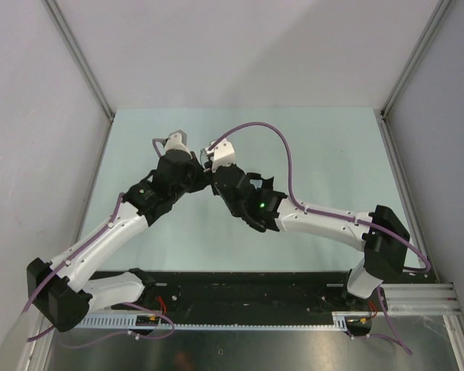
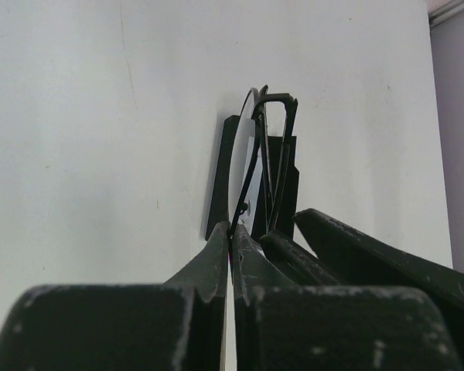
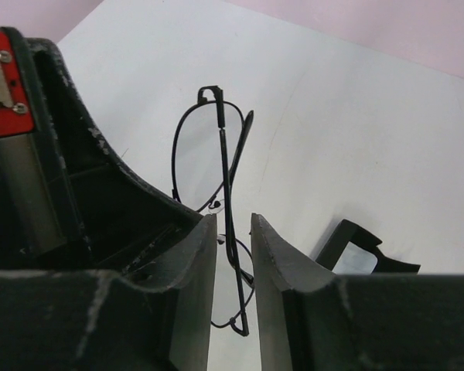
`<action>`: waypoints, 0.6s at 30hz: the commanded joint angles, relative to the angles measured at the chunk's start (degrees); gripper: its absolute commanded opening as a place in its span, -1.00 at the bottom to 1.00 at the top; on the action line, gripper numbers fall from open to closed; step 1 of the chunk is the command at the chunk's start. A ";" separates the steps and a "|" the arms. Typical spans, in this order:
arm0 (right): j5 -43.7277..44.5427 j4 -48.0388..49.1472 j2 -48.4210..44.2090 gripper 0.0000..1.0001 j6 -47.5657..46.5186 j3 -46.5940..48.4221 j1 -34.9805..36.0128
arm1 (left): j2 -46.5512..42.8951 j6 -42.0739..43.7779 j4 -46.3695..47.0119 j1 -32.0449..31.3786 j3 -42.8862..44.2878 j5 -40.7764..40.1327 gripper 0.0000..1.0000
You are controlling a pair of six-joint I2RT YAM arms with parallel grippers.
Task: Organize the sunglasses
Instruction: Pass from the left arm to the right
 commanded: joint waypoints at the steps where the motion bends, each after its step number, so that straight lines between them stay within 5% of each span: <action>1: 3.29 0.56 1.06 -0.37 2.59 2.50 0.40 | -1.08 -1.84 2.74 -0.58 2.95 -0.58 -0.99; 11: -0.40 -1.82 1.67 -0.23 3.56 2.50 0.84 | -0.55 -2.01 2.74 -0.58 3.30 -0.85 -0.99; 18: -0.06 1.60 3.25 -0.40 3.65 2.50 0.75 | -0.55 -1.93 2.83 -0.58 3.31 0.29 -0.98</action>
